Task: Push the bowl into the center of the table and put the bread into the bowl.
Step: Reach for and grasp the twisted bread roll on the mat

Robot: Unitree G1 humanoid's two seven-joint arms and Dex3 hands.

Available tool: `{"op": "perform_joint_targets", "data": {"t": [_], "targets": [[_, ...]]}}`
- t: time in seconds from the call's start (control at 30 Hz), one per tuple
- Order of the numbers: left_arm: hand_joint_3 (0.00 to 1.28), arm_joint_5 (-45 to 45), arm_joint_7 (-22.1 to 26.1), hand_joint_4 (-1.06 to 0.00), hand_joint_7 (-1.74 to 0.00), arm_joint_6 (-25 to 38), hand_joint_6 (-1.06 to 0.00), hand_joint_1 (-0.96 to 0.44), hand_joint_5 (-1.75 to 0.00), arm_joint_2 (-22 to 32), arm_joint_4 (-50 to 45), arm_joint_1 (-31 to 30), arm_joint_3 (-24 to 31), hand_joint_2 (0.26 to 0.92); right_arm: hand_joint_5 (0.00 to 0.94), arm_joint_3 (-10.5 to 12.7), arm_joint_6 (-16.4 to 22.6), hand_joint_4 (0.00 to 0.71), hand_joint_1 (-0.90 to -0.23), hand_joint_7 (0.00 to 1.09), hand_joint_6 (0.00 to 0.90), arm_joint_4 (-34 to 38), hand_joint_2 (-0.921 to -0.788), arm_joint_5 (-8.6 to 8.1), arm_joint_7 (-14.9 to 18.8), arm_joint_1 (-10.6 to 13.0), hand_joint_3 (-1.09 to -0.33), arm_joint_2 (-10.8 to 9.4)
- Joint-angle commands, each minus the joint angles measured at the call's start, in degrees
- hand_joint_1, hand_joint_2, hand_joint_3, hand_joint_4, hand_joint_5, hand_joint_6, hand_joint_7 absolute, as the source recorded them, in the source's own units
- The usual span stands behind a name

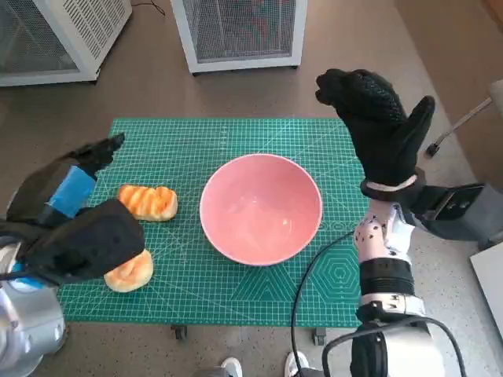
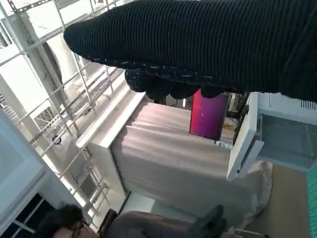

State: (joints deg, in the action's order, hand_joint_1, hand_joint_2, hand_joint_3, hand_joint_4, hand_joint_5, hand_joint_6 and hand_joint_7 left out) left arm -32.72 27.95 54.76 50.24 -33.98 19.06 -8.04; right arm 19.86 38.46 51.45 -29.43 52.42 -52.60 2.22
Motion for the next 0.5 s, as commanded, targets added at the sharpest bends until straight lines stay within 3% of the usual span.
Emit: {"op": "perform_joint_targets", "data": {"t": [0.03, 0.5], "targets": [[0.02, -0.84, 1.87, -0.25, -0.02, 0.13, -0.37, 0.14, 0.0, 0.11, 3.21, 1.91, -2.38, 0.762, 0.0, 0.08, -0.51, 0.5, -0.408, 0.0, 0.666, 0.68, -0.921, -0.11, 0.34, 1.74, -0.472, 0.3], [0.02, -0.99, 3.48, -0.24, -0.01, -3.7, -0.37, 0.1, 0.0, -2.4, 15.35, 6.14, -7.73, 0.766, 0.001, 0.12, -1.19, 0.496, -0.405, 0.0, 0.669, 0.42, -0.921, -0.11, -0.01, 2.35, -0.474, 0.31]]}}
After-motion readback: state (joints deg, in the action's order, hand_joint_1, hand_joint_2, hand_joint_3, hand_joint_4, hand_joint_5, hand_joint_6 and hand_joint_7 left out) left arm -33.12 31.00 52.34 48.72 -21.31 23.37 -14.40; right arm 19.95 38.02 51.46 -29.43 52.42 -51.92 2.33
